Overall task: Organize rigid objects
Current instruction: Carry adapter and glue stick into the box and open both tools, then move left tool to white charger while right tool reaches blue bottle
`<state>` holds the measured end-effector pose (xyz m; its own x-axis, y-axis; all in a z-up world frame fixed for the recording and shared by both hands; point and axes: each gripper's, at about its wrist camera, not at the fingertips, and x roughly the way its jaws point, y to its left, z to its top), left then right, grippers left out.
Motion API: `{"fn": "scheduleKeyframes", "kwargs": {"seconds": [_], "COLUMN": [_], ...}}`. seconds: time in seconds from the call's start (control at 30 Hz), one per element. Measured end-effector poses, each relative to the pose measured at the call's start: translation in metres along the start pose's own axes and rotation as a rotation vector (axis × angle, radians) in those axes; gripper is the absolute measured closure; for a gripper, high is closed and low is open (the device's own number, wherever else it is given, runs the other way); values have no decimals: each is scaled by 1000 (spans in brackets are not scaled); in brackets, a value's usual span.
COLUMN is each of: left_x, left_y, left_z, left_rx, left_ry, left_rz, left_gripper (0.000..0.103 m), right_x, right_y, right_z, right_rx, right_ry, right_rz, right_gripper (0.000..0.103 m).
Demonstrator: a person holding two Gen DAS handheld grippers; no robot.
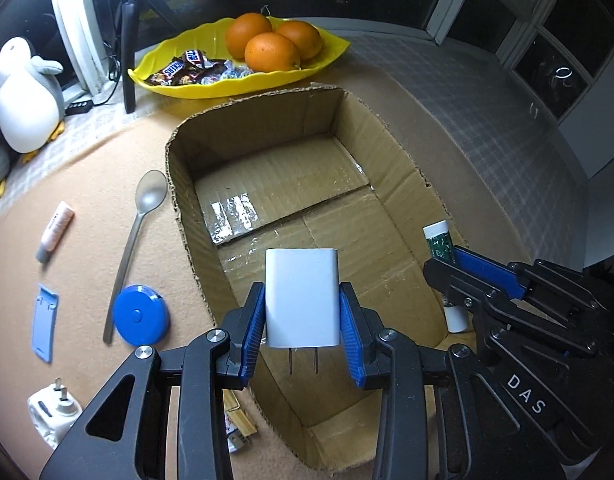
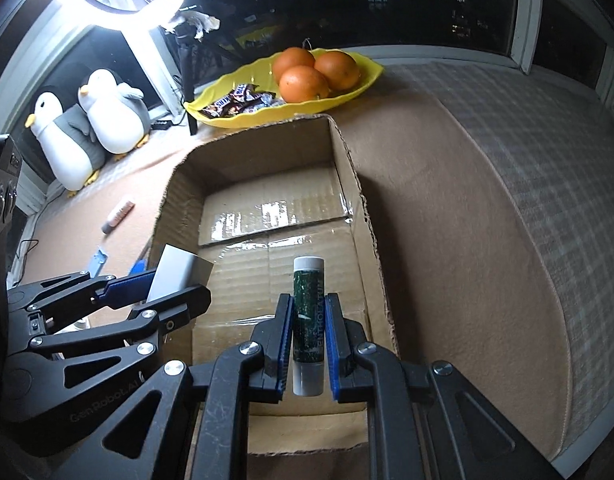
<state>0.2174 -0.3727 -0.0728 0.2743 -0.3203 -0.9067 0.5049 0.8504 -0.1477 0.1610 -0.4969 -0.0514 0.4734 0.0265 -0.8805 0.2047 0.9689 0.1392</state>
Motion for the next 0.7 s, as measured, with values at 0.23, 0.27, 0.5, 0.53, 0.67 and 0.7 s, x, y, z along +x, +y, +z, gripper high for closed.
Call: {"fn": "scheduleKeyframes", "kwargs": {"seconds": [0.23, 0.27, 0.5, 0.53, 0.67, 0.7], "left_x": [-1, -4, -32, -37, -59, -65], "left_y": [2, 2, 12, 15, 33, 38], "left_z": [1, 1, -6, -7, -14, -17], "left_rx": [-1, -2, -4, -10, -31, -30], "left_ry": [8, 4, -47, -53, -82, -96], "left_rz": [-9, -11, -23, -27, -30, -23], "left_gripper": [65, 62, 56, 56, 52, 51], "right_x": [-7, -7, -17, -20, -32, -36], "right_y": [0, 0, 2, 3, 14, 18], "right_z": [1, 1, -2, -3, -8, -9], "right_rx": [5, 7, 17, 18, 9, 3], "right_ry": [-27, -26, -31, -33, -49, -55], "right_rz": [-17, -18, -37, -33, -22, -18], "right_gripper": [61, 60, 60, 60, 60, 60]}}
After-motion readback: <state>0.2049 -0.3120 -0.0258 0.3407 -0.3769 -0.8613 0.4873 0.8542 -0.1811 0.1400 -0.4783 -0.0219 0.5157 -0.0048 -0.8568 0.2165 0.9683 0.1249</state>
